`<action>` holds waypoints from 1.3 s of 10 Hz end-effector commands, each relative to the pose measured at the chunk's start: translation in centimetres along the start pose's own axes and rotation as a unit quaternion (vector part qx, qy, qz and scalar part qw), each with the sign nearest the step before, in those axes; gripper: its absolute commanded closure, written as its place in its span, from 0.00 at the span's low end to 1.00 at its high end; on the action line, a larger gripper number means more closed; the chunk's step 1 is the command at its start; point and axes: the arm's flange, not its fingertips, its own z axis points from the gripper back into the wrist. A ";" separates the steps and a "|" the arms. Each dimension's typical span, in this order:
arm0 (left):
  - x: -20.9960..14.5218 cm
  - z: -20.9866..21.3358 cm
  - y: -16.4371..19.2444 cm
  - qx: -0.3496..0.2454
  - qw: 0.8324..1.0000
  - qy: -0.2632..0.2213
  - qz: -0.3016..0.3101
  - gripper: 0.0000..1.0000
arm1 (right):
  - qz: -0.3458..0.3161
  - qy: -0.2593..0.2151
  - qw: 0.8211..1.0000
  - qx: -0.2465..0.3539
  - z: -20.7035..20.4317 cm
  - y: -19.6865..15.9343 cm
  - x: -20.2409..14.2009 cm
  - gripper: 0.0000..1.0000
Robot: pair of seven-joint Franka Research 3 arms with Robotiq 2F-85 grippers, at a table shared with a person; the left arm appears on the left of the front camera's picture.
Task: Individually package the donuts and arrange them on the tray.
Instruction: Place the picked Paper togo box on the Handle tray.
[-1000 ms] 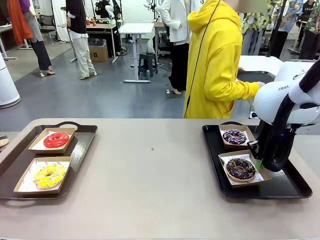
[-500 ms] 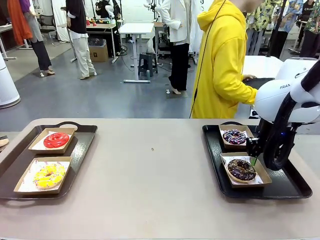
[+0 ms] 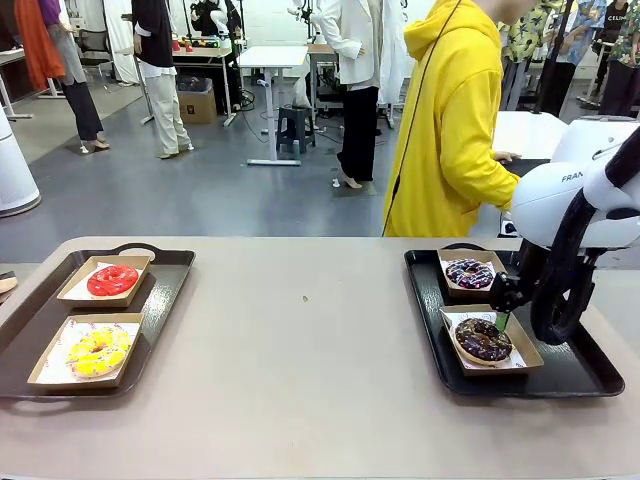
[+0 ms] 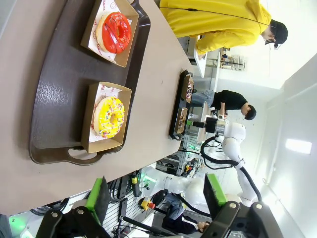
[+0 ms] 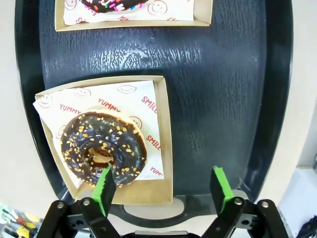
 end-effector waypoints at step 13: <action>-0.1 0.1 -0.1 -0.003 1.000 -0.006 -0.002 0.00 | 0.094 -0.039 0.851 0.515 6.2 -14.9 1.7 0.00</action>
